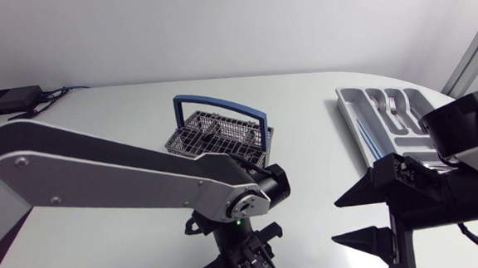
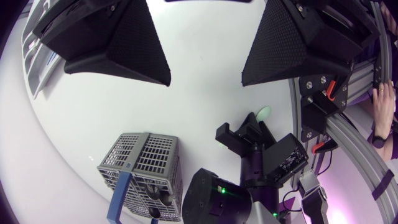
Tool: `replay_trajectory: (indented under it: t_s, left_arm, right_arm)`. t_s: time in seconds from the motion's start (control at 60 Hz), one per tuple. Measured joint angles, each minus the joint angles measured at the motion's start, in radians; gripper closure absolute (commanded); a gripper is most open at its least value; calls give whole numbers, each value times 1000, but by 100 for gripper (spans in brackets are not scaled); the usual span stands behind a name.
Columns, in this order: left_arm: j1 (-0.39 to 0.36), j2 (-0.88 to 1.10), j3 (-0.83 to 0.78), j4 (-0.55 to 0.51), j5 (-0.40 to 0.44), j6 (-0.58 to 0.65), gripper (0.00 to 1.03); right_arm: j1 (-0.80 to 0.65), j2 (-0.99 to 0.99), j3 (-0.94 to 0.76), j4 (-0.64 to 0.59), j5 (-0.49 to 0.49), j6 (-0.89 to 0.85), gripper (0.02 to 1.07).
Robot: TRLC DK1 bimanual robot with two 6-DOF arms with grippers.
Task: Unload the cutlery basket into the drawer organizer.
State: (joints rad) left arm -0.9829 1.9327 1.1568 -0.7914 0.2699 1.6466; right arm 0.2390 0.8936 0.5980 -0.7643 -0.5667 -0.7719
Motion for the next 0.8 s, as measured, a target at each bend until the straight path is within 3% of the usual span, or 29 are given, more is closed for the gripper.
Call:
replay_trajectory:
  t_s: [0.3, 0.5, 0.8]
  left_arm:
    - [-2, 2, 0, 8, -31, -39, 74]
    - [-9, 30, 39, -14, -58, -137, 99]
    - [-15, 39, 56, -20, -71, -200, 99]
  right_arm:
    - [0, -6, -18, -3, -6, 0, 24]
    - [0, -12, -23, -3, -7, 0, 24]
    - [0, -26, -29, -3, -7, 0, 24]
